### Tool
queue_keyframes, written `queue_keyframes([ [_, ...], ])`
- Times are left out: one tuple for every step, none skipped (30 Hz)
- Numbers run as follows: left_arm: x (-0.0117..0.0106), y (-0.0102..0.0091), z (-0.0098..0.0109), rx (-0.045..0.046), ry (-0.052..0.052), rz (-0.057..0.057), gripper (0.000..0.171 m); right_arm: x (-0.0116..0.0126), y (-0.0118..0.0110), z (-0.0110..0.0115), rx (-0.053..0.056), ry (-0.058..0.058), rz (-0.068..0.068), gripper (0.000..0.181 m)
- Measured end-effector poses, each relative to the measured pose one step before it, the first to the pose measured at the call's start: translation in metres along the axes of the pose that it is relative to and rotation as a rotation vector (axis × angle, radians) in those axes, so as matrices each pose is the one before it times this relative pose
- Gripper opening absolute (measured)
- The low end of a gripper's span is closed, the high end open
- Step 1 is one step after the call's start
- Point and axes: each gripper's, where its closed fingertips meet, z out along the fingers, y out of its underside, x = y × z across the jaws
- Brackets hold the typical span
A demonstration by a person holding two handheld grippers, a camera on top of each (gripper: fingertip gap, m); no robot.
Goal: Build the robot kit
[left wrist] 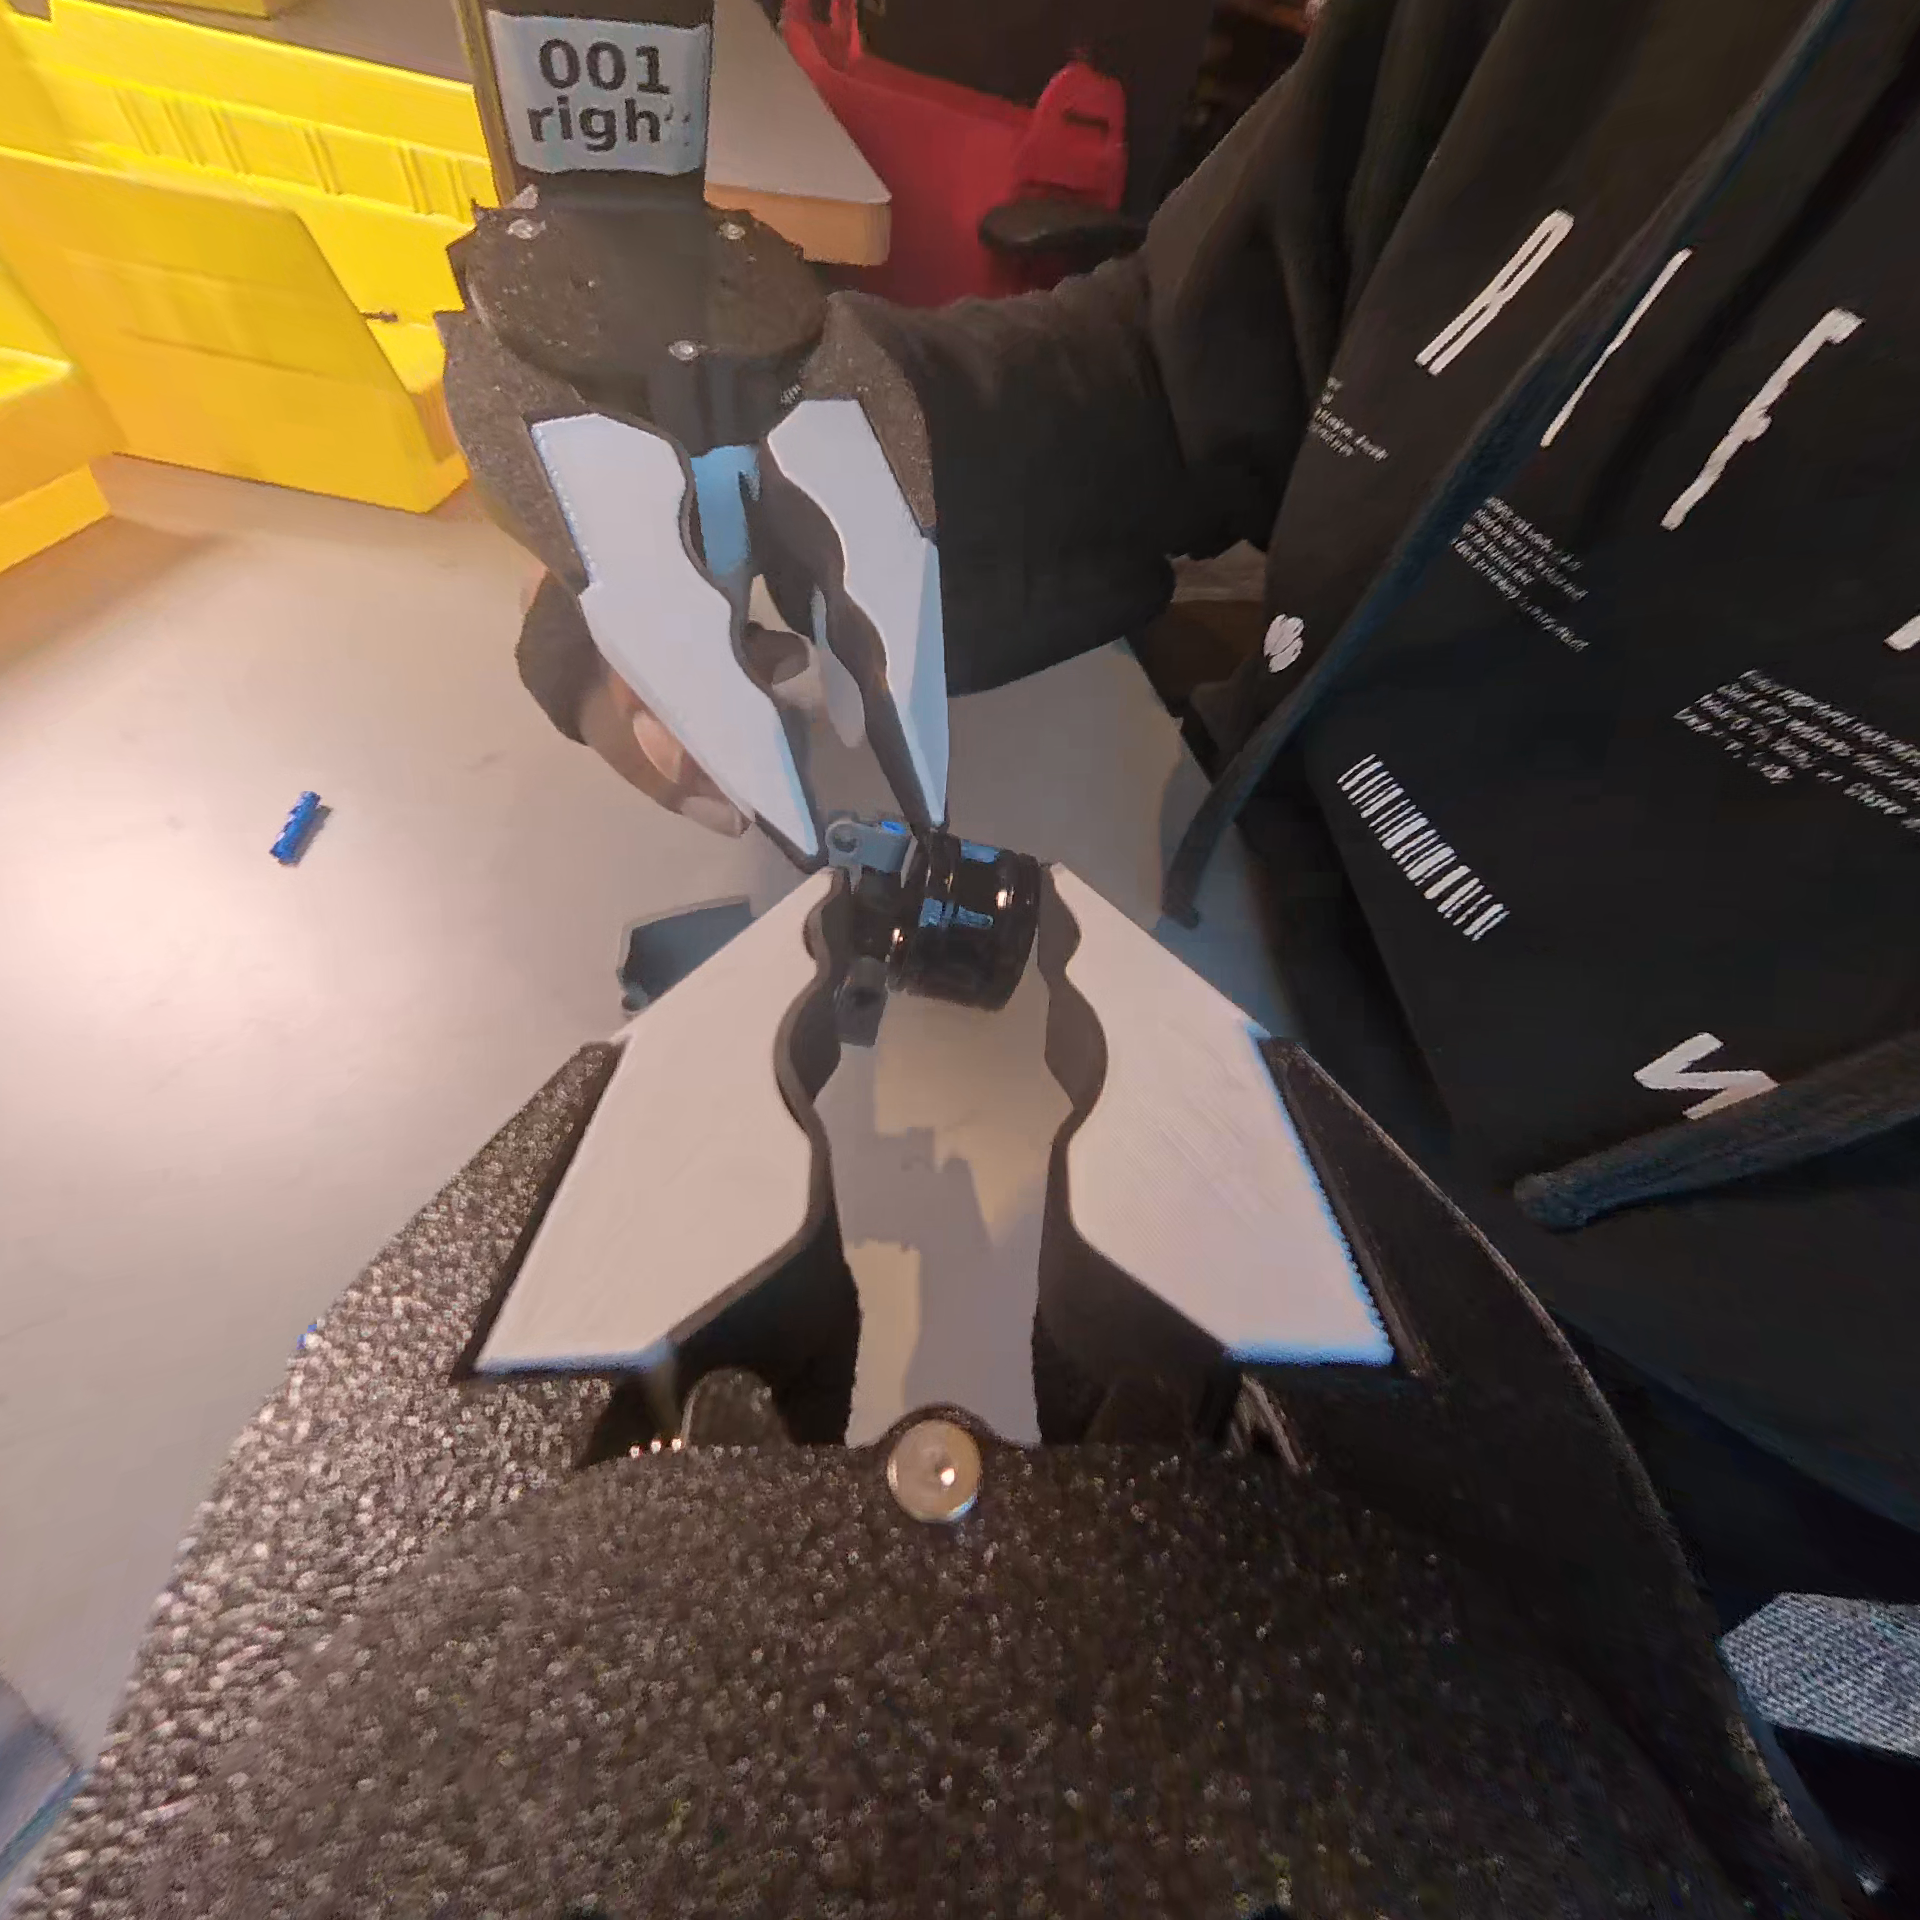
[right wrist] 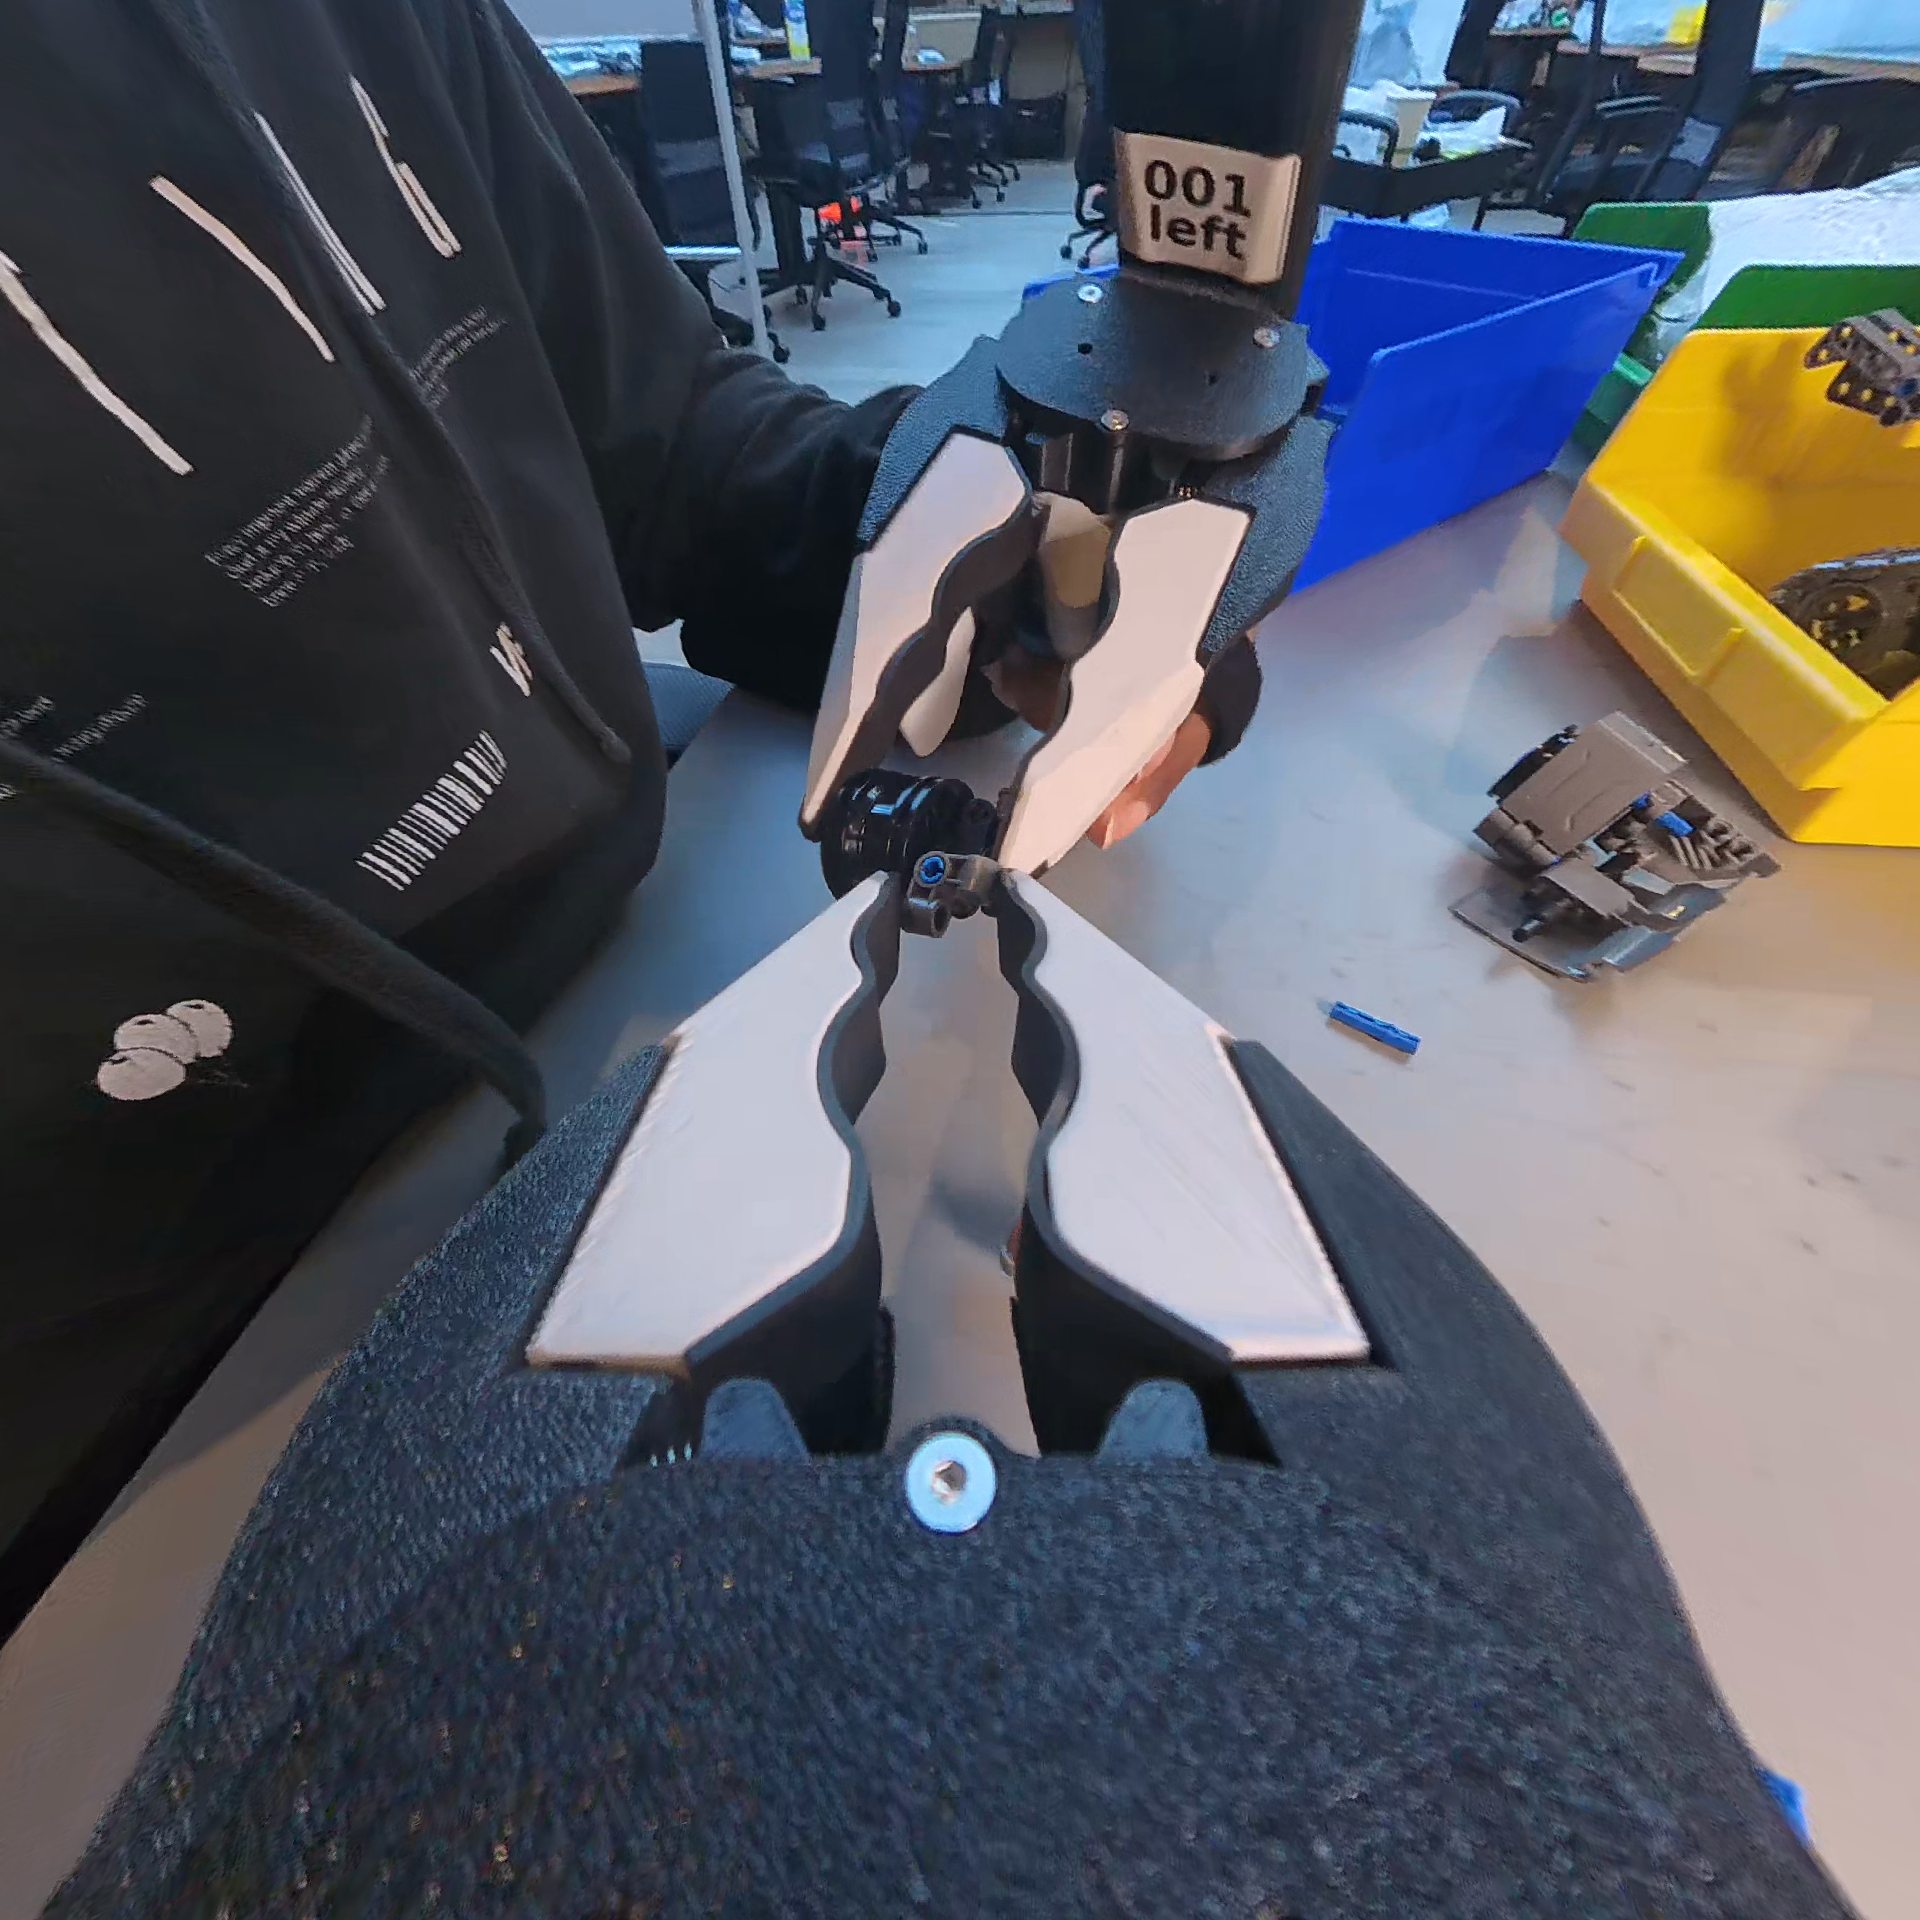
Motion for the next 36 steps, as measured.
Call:
queue_keyframes([
  [0.00166, -0.00176, 0.00002, 0.0128, 0.0118, -0.0054, 0.035, -0.00155, -0.00157, -0.0006, 0.01, -0.0088, 0.0031, 0.018],
  [0.00081, -0.00223, -0.00044, 0.01499, 0.0067, -0.0067, 0.035, -0.00043, -0.0021, -0.0008, 0.0136, -0.0039, 0.0069, 0.018],
  [0.00041, -0.00273, -0.00072, 0.01738, 0.0055, -0.0092, 0.035, -0.0001, -0.00255, -0.00085, 0.0171, -0.0029, 0.0079, 0.018],
  [0.00046, -0.00305, -0.00085, 0.01995, 0.0053, -0.0102, 0.035, -0.00016, -0.00312, -0.00085, 0.0189, -0.0024, 0.0064, 0.018],
  [0.00014, -0.00311, -0.00094, 0.01972, 0.0026, -0.0079, 0.035, 0.00033, -0.0029, -0.00081, 0.0158, -0.0008, 0.0066, 0.018],
  [-0.00095, -0.00257, -0.00092, 0.01742, -0.0036, -0.0047, 0.035, 0.00125, -0.0024, -0.00085, 0.0118, 0.0057, 0.0033, 0.018],
  [-0.00136, -0.00256, -0.00104, 0.01672, -0.0072, -0.0034, 0.035, 0.00186, -0.00218, -0.00101, 0.0118, 0.0099, 0.0002, 0.018],
  [-0.00121, -0.00258, -0.00101, 0.0169, -0.0048, -0.0056, 0.036, 0.00146, -0.00234, -0.00079, 0.0136, 0.0086, -0.0015, 0.017],
  [-0.00102, -0.00259, -0.00097, 0.01677, -0.0018, -0.0085, 0.036, 0.00085, -0.00241, -0.00075, 0.014, 0.0055, -0.0006, 0.017],
  [-0.0007, -0.00209, -0.00115, 0.01574, 0.0009, -0.0098, 0.036, 0.00008, -0.0028, -0.00102, 0.0162, -0.0001, 0.0033, 0.017],
  [-0.00102, -0.00166, -0.00137, 0.01452, -0.0003, -0.0095, 0.038, -0.0003, -0.00432, -0.00177, 0.0262, -0.0041, 0.009, 0.017],
  [-0.00082, -0.00221, -0.00123, 0.01774, -0.0001, -0.0089, 0.039, -0.00004, -0.00426, -0.00172, 0.0247, -0.0043, 0.0126, 0.017],
  [0.00015, -0.00301, -0.00101, 0.02128, 0.0055, -0.0075, 0.04, 0.00078, -0.00172, -0.001, 0.0103, 0.0014, 0.0075, 0.017],
  [0.00037, -0.00254, -0.00036, 0.01585, 0.005, -0.0059, 0.04, 0.00067, -0.00101, -0.00065, 0.007, 0.0035, -0.0026, 0.017],
  [-0.0006, -0.00096, 0.00015, 0.00634, -0.002, -0.0013, 0.041, 0.00038, -0.00154, -0.00036, 0.0093, 0.0024, -0.0009, 0.016],
  [-0.00036, -0.00024, 0.00055, 0.00235, -0.0022, 0.0023, 0.041, -0.00032, -0.00139, -0.00018, 0.0078, -0.0031, 0.0043, 0.017],
  [0.00021, 0.00013, 0.00075, 0.00093, -0.0004, 0.0032, 0.042, -0.00083, -0.00091, 0.00007, 0.0061, -0.0073, 0.0063, 0.016],
  [-0.00083, 0.00012, 0.0009, 0.00012, -0.0072, 0.0044, 0.042, -0.00043, -0.00031, 0.00041, 0.0047, -0.0042, 0.0053, 0.016],
  [-0.0019, 0.0, 0.00046, 0.00056, -0.0146, 0.0061, 0.042, -0.00056, -0.00019, 0.00017, 0.0042, -0.0035, 0.0015, 0.016],
  [-0.00182, 0.00004, 0.00035, 0.0007, -0.0127, 0.0048, 0.044, -0.00031, -0.00019, -0.00008, 0.0028, -0.0023, 0.0002, 0.009],
  [-0.00104, 0.00033, 0.00013, -0.00099, -0.0068, 0.0017, 0.046, 0.00117, -0.0004, -0.0001, 0.0037, 0.0075, -0.0027, 0.008],
  [-0.00066, 0.00062, 0.00022, -0.00342, -0.004, 0.0004, 0.046, 0.00085, -0.0003, -0.0002, 0.0012, 0.0042, 0.0001, 0.008],
  [-0.0002, 0.00069, 0.00029, -0.00447, -0.0014, 0.0015, 0.039, -0.00012, 0.00024, 0.00013, -0.0012, -0.0016, 0.0018, 0.009],
  [-0.0002, 0.00151, 0.00029, -0.00977, -0.0011, 0.0039, 0.025, -0.00108, 0.00066, 0.00059, -0.0027, -0.0059, 0.0032, 0.009],
  [-0.00347, 0.00305, 0.00055, -0.01925, -0.0196, 0.0027, 0.024, 0.00304, 0.00144, 0.00058, -0.0065, 0.0188, 0.0021, 0.009],
  [-0.00377, 0.0032, 0.0004, -0.01959, -0.0204, 0.0, 0.024, 0.00408, 0.00199, 0.00004, -0.0093, 0.0221, -0.0031, 0.008],
  [-0.0016, 0.00102, -0.00009, -0.00398, -0.0073, -0.0004, 0.023, 0.002, 0.00059, -0.00054, -0.0015, 0.0074, 0.0042, 0.008],
  [-0.00028, -0.00108, -0.00083, 0.00835, 0.0011, -0.0045, 0.022, 0.00172, -0.00161, -0.00099, 0.0111, 0.0041, 0.0133, 0.008],
  [-0.00082, -0.00138, -0.00098, 0.00734, -0.0021, -0.0051, 0.021, 0.00309, -0.00175, -0.00107, 0.0116, 0.0126, 0.0147, 0.008],
  [-0.00153, -0.0006, -0.00099, 0.00182, -0.0076, -0.0006, 0.019, 0.00416, -0.00173, -0.00128, 0.0109, 0.0205, 0.0075, 0.007],
  [-0.00159, -0.00026, -0.00091, 0.00106, -0.0094, -0.0002, 0.015, 0.00297, -0.00195, -0.00186, 0.0131, 0.0144, 0.0017, 0.001],
  [-0.00191, -0.00104, -0.00076, 0.00603, -0.0095, -0.0036, 0.015, 0.00185, 0.00029, -0.00097, -0.0009, 0.0054, 0.0075, 0.001],
  [-0.00147, -0.00019, -0.00058, -0.00007, -0.0045, -0.0073, 0.015, 0.00128, 0.00081, -0.00025, -0.0017, 0.0028, 0.0094, 0.001],
  [-0.00282, 0.00117, -0.00031, -0.00681, -0.0132, -0.0038, 0.015, 0.00297, 0.00125, 0.00005, -0.0039, 0.0153, 0.0067, 0.001],
  [-0.00292, 0.00149, -0.00019, -0.00765, -0.0147, -0.0034, 0.015, 0.00283, 0.00143, 0.00006, -0.0059, 0.0152, -0.0011, 0.001],
  [-0.00168, 0.00097, -0.00035, -0.0041, -0.005, -0.008, 0.015, 0.00127, 0.00108, -0.00019, -0.0051, 0.0057, -0.004, 0.004],
])
